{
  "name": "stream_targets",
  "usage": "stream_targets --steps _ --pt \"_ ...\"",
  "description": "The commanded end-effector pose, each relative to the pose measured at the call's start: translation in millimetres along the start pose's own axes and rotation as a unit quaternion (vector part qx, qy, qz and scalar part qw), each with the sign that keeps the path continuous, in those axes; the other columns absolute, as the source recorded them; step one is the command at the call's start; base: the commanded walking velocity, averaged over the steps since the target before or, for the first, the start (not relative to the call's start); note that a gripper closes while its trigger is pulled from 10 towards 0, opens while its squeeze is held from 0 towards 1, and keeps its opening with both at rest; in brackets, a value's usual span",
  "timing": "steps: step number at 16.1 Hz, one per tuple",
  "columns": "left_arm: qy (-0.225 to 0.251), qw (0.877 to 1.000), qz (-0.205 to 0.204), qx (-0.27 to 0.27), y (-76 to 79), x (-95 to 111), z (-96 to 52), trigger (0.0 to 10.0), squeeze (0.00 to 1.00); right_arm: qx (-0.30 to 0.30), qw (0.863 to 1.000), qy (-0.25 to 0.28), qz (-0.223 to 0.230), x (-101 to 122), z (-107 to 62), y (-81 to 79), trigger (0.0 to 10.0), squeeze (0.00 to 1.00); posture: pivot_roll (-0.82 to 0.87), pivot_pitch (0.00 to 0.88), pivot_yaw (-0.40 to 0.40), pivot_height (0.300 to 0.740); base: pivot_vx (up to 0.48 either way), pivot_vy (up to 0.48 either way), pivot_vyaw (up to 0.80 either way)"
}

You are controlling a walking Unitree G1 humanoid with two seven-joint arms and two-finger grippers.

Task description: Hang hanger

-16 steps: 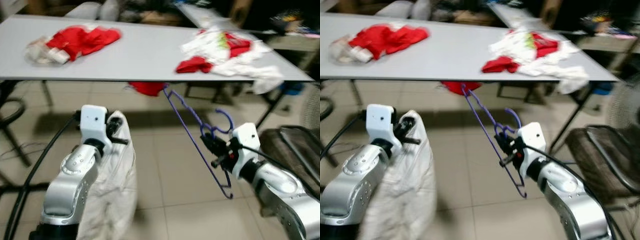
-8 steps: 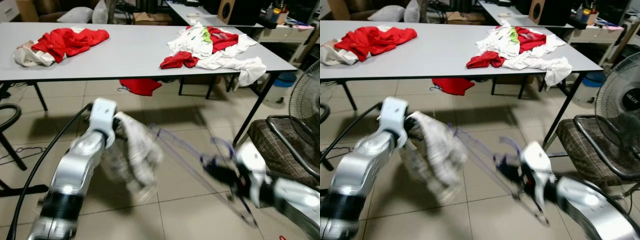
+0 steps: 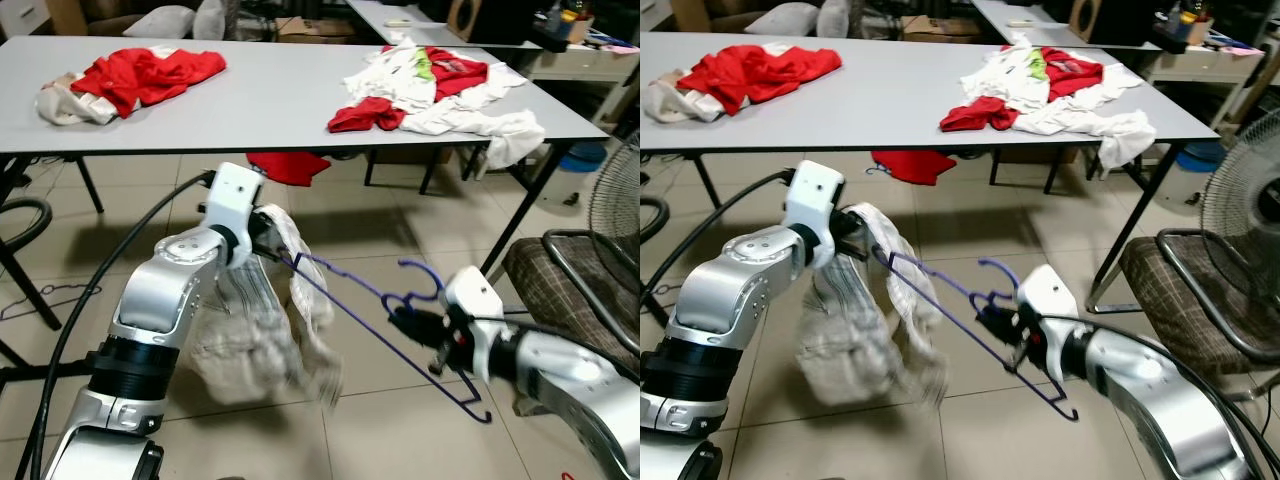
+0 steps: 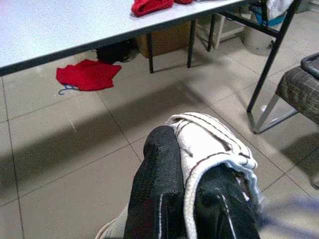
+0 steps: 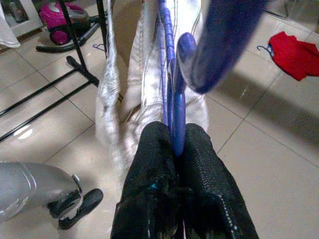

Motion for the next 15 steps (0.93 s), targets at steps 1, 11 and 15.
stream_targets --steps 1,11,15 --pt "0.038 0.999 0.011 -0.020 9.0 25.4 -4.4 0.0 0.00 0.001 1.000 -0.004 -0.005 0.3 2.1 1.7 10.0 0.00 0.06 0.000 -0.065 0.740 0.000 0.000 0.00" --pt "0.036 0.999 0.001 0.000 1.6 31.7 -9.3 0.5 0.00 -0.066 0.993 -0.060 0.077 -25.0 8.8 16.5 10.0 0.00 0.06 0.000 -0.094 0.740 0.000 0.000 0.00" --pt "0.063 0.995 -0.060 -0.051 19.6 54.8 -5.9 0.0 0.00 -0.152 0.978 -0.112 0.087 -57.5 9.0 30.1 10.0 0.00 0.06 0.000 -0.074 0.740 0.000 0.000 0.00"
Point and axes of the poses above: a point about 5 cm out from each wrist's last joint towards the gripper, its own z axis pointing out of the wrist towards the gripper, its own x axis along the axis of the wrist's last joint, y = z × x, the point moved 5 cm from there along z, pointing out of the wrist towards the gripper, and after that the axes turned 2 degrees about -z, right-handed, at the moved point
